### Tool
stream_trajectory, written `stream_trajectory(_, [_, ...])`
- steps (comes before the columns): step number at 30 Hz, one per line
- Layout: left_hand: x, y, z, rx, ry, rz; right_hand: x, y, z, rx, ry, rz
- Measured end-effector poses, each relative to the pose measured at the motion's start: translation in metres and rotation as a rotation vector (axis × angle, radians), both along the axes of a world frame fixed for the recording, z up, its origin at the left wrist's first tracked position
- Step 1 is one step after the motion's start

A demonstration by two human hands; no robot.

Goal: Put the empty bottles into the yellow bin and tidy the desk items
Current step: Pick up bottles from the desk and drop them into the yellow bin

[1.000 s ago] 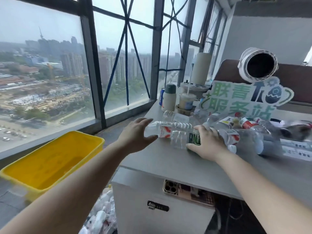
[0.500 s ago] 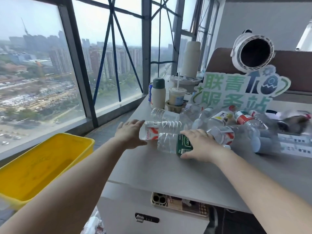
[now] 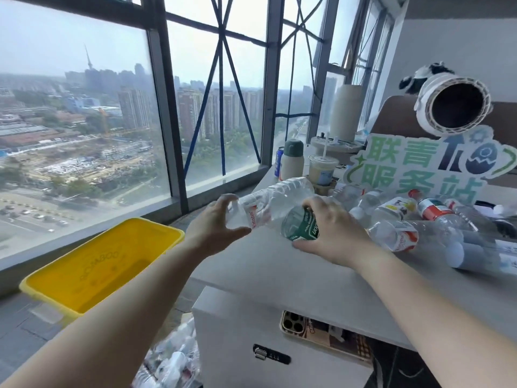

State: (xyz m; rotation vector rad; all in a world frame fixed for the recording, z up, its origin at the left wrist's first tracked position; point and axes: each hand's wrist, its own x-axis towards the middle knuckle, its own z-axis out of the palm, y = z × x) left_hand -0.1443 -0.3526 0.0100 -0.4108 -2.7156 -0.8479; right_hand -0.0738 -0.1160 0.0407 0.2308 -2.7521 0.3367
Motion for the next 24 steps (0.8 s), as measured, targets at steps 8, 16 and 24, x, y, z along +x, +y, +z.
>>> stream_trajectory(8, [0.072, -0.127, 0.057, 0.194, 0.233, 0.182, 0.001, -0.115, 0.036, -0.501, 0.369, 0.330])
stream_trajectory(16, [0.114, -0.232, 0.070, 0.246, 0.309, 0.389, -0.015, -0.227, 0.045, -0.864, 0.350, 0.584])
stream_trajectory(24, [0.077, -0.320, 0.020, 0.217, 0.244, 0.538, -0.080, -0.326, 0.002, -0.992, 0.184, 0.672])
